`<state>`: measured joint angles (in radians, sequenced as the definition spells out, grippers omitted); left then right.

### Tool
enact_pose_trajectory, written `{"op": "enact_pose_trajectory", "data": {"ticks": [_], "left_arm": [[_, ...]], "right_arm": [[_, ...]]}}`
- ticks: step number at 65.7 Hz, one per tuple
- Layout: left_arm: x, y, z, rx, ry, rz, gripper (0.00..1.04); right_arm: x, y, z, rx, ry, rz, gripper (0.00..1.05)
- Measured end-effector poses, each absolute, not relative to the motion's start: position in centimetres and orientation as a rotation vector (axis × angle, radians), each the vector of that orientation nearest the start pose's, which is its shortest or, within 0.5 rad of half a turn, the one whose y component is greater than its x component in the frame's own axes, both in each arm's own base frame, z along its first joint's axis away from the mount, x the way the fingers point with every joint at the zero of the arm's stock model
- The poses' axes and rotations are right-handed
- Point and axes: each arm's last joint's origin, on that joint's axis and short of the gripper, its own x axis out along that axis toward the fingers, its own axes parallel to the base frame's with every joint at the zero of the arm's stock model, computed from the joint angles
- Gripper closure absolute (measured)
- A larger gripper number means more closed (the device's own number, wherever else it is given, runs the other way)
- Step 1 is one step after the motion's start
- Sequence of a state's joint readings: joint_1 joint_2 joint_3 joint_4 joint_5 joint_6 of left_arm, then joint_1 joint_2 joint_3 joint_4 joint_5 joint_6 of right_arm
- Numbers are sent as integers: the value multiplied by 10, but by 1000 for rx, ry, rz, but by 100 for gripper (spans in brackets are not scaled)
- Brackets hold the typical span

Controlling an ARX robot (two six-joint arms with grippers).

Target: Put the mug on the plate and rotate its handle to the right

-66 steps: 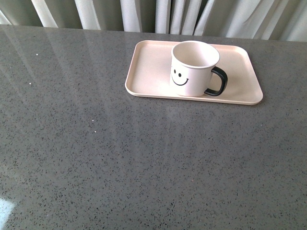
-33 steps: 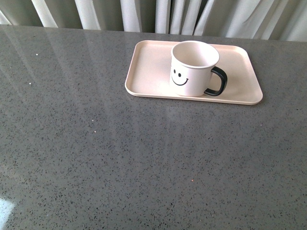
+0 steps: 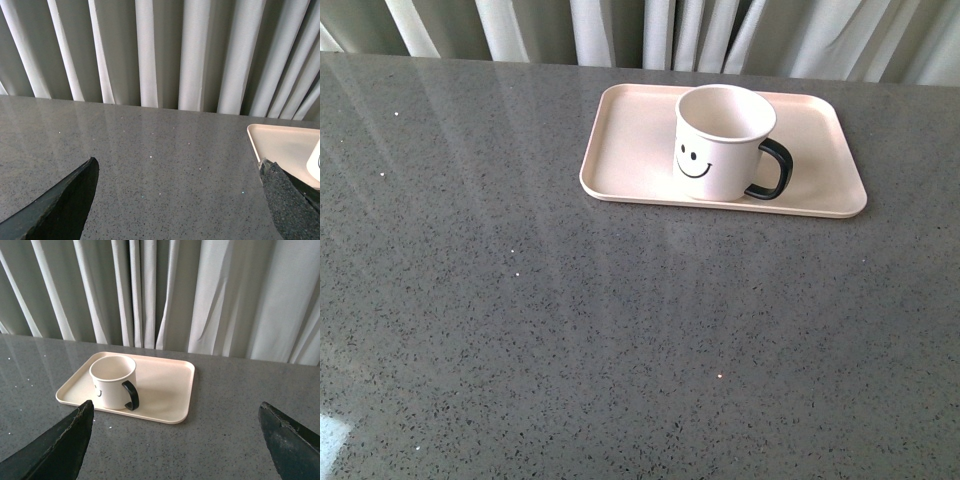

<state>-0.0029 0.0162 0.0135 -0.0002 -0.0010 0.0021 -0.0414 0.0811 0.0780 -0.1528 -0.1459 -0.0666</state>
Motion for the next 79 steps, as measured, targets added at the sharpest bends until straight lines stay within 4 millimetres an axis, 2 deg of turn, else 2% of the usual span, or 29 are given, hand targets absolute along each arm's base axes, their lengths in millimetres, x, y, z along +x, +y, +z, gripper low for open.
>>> {"op": "enact_pose_trajectory", "data": {"ticks": [3,7,11,20,29,30,34,39,54,69,79], "left_arm": [[98,0,167,2,2,-3,9],[98,0,167,2,2,-3,9],[98,0,167,2,2,-3,9],[98,0,167,2,2,-3,9],[98,0,167,2,2,-3,9],[98,0,167,2,2,-3,9],[98,0,167,2,2,-3,9],[98,0,167,2,2,-3,9],[98,0,167,2,2,-3,9],[98,0,167,2,2,-3,9],[98,0,167,2,2,-3,9]], "right_arm": [[101,-2,173,-63,453,251,9],[109,-5,179,-49,622,339,9],[122,-9,188,-84,632,358,9],[172,-24,219,-178,544,324,9],[223,-27,230,-184,520,313,9],[234,-26,230,-178,523,312,9],[255,-23,229,-162,534,308,9],[292,-13,224,-124,562,311,9],[362,23,204,22,688,297,9],[402,38,179,147,811,199,9],[411,39,169,225,852,156,9]]}}
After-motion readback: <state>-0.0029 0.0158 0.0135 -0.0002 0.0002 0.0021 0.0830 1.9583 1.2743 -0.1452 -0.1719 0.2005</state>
